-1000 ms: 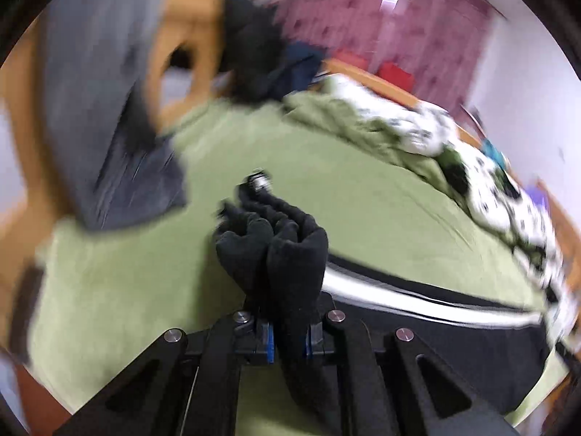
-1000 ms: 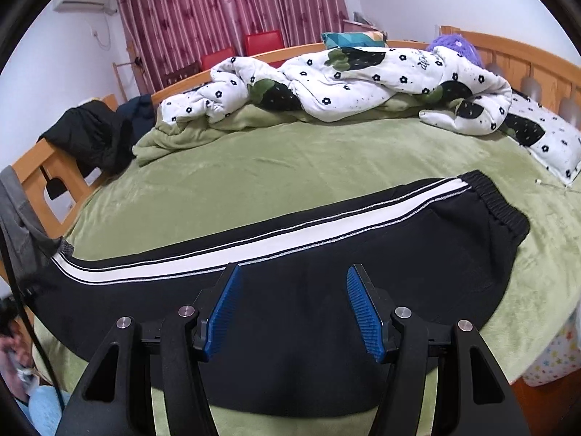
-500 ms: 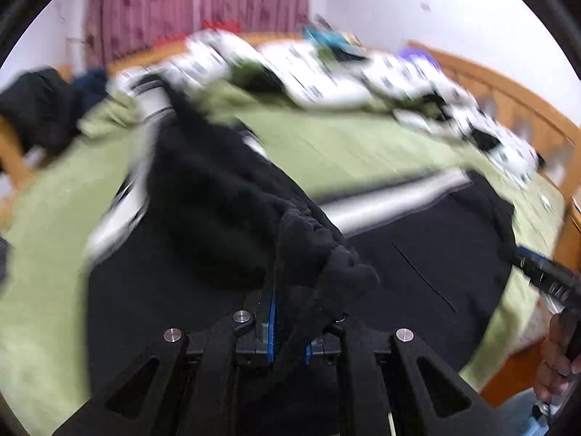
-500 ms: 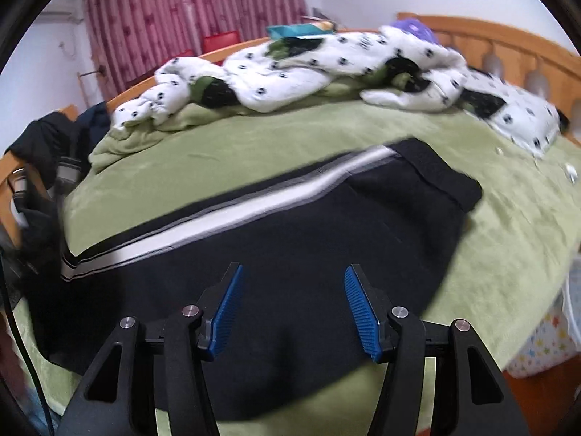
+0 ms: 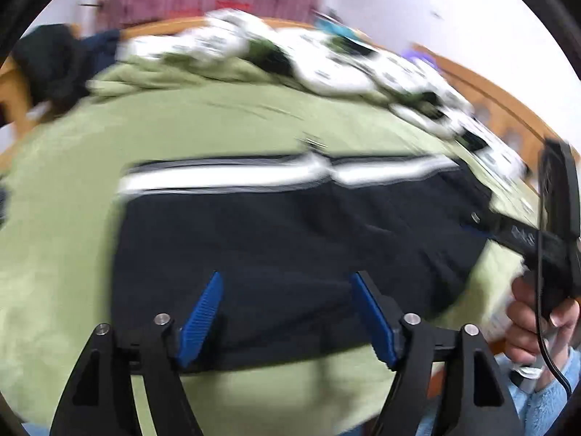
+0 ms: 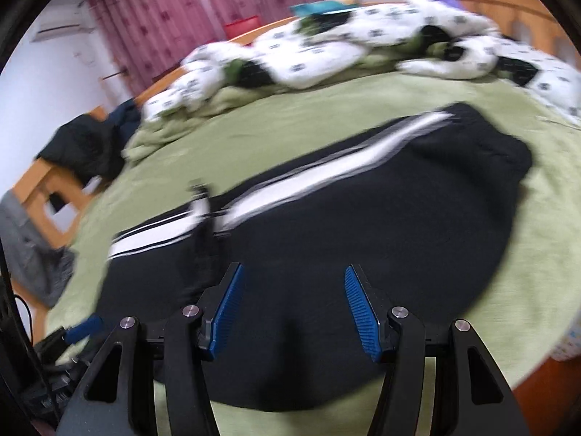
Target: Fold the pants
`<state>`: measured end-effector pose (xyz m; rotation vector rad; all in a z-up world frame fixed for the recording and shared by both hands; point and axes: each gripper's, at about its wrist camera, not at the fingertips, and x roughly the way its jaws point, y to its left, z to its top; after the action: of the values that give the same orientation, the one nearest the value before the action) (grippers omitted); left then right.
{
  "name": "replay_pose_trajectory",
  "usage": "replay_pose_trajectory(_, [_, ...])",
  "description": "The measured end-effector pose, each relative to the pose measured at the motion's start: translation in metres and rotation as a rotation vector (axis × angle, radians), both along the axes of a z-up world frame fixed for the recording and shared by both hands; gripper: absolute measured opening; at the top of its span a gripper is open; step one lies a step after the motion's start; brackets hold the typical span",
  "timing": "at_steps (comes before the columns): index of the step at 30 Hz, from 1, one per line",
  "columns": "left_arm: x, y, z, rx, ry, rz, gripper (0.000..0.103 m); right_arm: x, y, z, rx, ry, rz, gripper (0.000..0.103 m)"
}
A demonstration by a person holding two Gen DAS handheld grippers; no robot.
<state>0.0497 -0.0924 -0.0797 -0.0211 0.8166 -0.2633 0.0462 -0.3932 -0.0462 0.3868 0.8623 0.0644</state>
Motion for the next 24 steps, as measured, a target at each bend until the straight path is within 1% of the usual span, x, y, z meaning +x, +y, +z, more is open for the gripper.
replay_pose_trajectory(2, [-0.002, 0.031, -0.002, 0.021, 0.016, 0.073, 0.074, 0.016, 0.029, -0.003, 0.027, 0.020, 0.074, 0.057])
replay_pose_trajectory(3, [-0.001, 0.043, -0.005, 0.023, 0.030, 0.087, 0.074, 0.023, 0.038, -0.008, 0.034, 0.038, 0.089, 0.057])
replay_pose_trajectory(4, [-0.004, 0.064, -0.011, 0.015, 0.054, 0.103, 0.074, 0.030, 0.046, -0.014, 0.034, 0.066, 0.093, 0.057])
replay_pose_trajectory(5, [-0.007, 0.077, -0.016, -0.001, 0.069, 0.116, 0.074, 0.037, 0.053, -0.022, 0.029, 0.099, 0.082, 0.057])
replay_pose_trajectory(6, [-0.013, 0.092, -0.023, -0.033, 0.092, 0.132, 0.074, 0.043, 0.057, -0.031, 0.030, 0.132, 0.069, 0.057])
replay_pose_trajectory(8, [-0.015, 0.104, -0.036, -0.098, 0.145, 0.129, 0.074, 0.053, 0.064, -0.056, 0.074, 0.225, 0.073, 0.057])
replay_pose_trajectory(9, [-0.017, 0.111, -0.044, -0.124, 0.175, 0.122, 0.074, 0.055, 0.069, -0.065, 0.073, 0.255, 0.076, 0.057])
replay_pose_trajectory(10, [-0.019, 0.114, -0.053, -0.150, 0.203, 0.120, 0.074, 0.053, 0.072, -0.065, 0.040, 0.244, 0.076, 0.055])
replay_pose_trajectory(11, [-0.021, 0.117, -0.061, -0.172, 0.222, 0.119, 0.074, 0.051, 0.080, -0.063, -0.012, 0.219, 0.092, 0.046])
replay_pose_trajectory(12, [-0.024, 0.116, -0.066, -0.177, 0.235, 0.106, 0.074, 0.050, 0.085, -0.062, -0.020, 0.210, 0.127, 0.035])
replay_pose_trajectory(13, [-0.025, 0.116, -0.071, -0.171, 0.238, 0.094, 0.074, 0.048, 0.091, -0.060, -0.043, 0.196, 0.143, 0.030])
replay_pose_trajectory(15, [-0.022, 0.111, -0.075, -0.148, 0.220, 0.093, 0.074, 0.044, 0.093, -0.059, -0.063, 0.182, 0.147, 0.029])
replay_pose_trajectory(16, [-0.018, 0.109, -0.077, -0.132, 0.202, 0.116, 0.074, 0.043, 0.092, -0.057, -0.060, 0.178, 0.147, 0.027])
replay_pose_trajectory(19, [-0.005, 0.099, -0.081, -0.070, 0.191, 0.161, 0.073, 0.039, 0.084, -0.050, 0.003, 0.156, 0.146, 0.023])
replay_pose_trajectory(20, [-0.004, 0.097, -0.082, -0.056, 0.187, 0.171, 0.073, 0.033, 0.075, -0.042, 0.038, 0.124, 0.145, 0.022])
replay_pose_trajectory(22, [-0.007, 0.097, -0.080, -0.049, 0.189, 0.161, 0.073, 0.021, 0.064, -0.027, 0.071, 0.065, 0.134, 0.021])
replay_pose_trajectory(24, [-0.013, 0.097, -0.077, -0.048, 0.192, 0.133, 0.073, 0.010, 0.055, -0.023, 0.076, 0.060, 0.112, 0.021])
